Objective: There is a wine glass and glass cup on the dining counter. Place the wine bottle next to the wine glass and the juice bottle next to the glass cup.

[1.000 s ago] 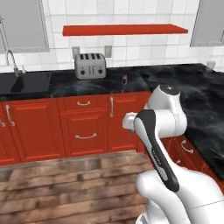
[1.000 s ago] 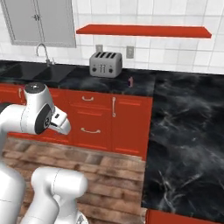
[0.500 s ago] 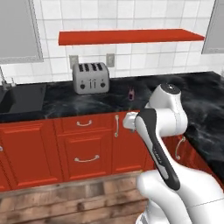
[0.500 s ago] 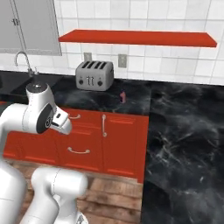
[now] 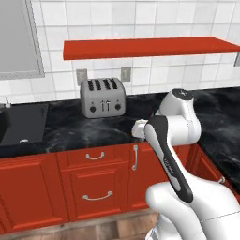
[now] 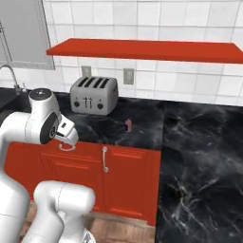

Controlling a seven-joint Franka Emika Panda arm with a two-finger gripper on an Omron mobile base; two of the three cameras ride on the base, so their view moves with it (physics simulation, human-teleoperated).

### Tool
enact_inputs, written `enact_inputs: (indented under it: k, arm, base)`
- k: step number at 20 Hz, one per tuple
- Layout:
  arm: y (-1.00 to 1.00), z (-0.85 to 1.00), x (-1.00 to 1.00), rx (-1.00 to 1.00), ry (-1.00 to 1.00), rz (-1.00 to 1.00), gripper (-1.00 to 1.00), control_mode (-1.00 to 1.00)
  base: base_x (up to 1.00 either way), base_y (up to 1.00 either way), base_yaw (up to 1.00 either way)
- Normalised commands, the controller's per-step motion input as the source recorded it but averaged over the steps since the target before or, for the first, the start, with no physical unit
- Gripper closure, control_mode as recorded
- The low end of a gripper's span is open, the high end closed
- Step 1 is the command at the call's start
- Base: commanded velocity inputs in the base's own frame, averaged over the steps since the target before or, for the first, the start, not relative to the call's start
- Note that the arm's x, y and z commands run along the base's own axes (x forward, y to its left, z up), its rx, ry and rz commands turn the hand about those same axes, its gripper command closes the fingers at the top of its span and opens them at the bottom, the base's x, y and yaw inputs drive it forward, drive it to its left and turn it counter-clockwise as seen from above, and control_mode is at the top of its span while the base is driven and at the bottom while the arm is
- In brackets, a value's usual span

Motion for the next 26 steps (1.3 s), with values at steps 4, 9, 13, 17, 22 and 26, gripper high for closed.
enact_inputs:
  k: [4, 9, 13, 17, 22, 26]
  arm:
    - [0.0, 0.0, 0.0, 0.0, 0.0, 0.0, -1.0, 1.0]
    - [0.0, 0.0, 0.0, 0.0, 0.0, 0.0, -1.0, 1.0]
    - [0.0, 0.0, 0.0, 0.0, 0.0, 0.0, -1.0, 1.0]
    - [0.0, 0.0, 0.0, 0.0, 0.0, 0.0, -1.0, 1.0]
    - [0.0, 0.0, 0.0, 0.0, 0.0, 0.0, -1.0, 1.0]
    - [0.0, 0.0, 0.0, 0.0, 0.0, 0.0, -1.0, 1.0]
  base:
    - [0.65, 0.06, 0.0]
    - [0.6, 0.08, 0.0]
    - [0.55, 0.07, 0.0]
    - [0.53, 0.09, 0.0]
    - [0.2, 0.0, 0.0]
    - [0.0, 0.0, 0.0]
